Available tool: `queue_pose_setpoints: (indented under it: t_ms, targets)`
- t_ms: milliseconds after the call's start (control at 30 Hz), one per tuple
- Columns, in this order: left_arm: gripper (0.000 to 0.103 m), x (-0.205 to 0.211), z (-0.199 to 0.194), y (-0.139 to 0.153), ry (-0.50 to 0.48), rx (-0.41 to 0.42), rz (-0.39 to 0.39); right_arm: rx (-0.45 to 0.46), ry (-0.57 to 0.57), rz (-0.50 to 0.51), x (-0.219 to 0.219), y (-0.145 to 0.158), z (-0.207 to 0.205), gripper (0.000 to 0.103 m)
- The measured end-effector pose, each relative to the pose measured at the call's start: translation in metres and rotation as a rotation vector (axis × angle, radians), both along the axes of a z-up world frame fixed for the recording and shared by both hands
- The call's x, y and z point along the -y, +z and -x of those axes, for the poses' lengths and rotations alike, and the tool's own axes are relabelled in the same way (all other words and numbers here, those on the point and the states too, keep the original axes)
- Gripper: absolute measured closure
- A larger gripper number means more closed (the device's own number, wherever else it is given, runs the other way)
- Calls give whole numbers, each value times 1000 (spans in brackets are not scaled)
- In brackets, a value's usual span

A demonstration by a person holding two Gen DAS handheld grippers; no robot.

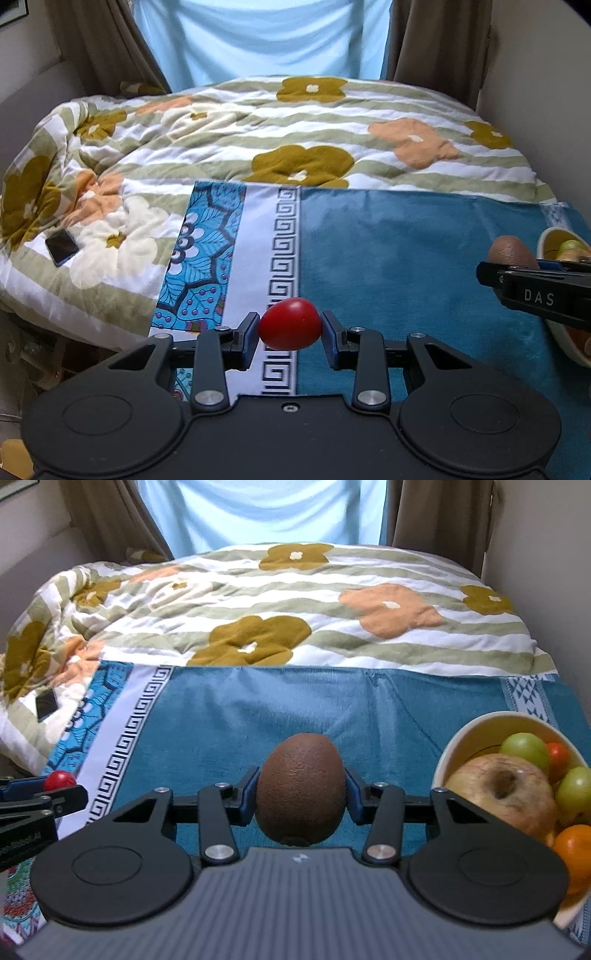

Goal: Organize fruits
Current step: 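Carry both fruits to the white bowl and open the left tool inside it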

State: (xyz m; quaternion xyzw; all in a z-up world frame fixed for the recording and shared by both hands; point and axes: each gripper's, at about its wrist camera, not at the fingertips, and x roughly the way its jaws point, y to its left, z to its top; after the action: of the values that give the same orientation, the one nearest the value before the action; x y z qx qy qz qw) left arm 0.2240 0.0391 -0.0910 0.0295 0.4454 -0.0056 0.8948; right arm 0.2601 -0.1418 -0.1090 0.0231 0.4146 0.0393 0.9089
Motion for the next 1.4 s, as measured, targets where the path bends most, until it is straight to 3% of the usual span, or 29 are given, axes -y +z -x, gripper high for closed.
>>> queue_pose_setpoints:
  t_ms: [300, 600, 1000, 1400]
  targets:
    - [64, 53, 35, 36, -45, 75, 13, 43, 5, -48, 42, 35, 40, 42]
    - [64, 127, 59, 58, -130, 122, 47, 68, -34, -49, 120, 60, 79, 42]
    - [64, 233, 59, 51, -241, 124, 55, 70, -75, -19, 221, 56, 92, 42]
    - [63, 304, 42, 27, -341, 98, 4, 43, -94, -38, 276, 34, 82, 42]
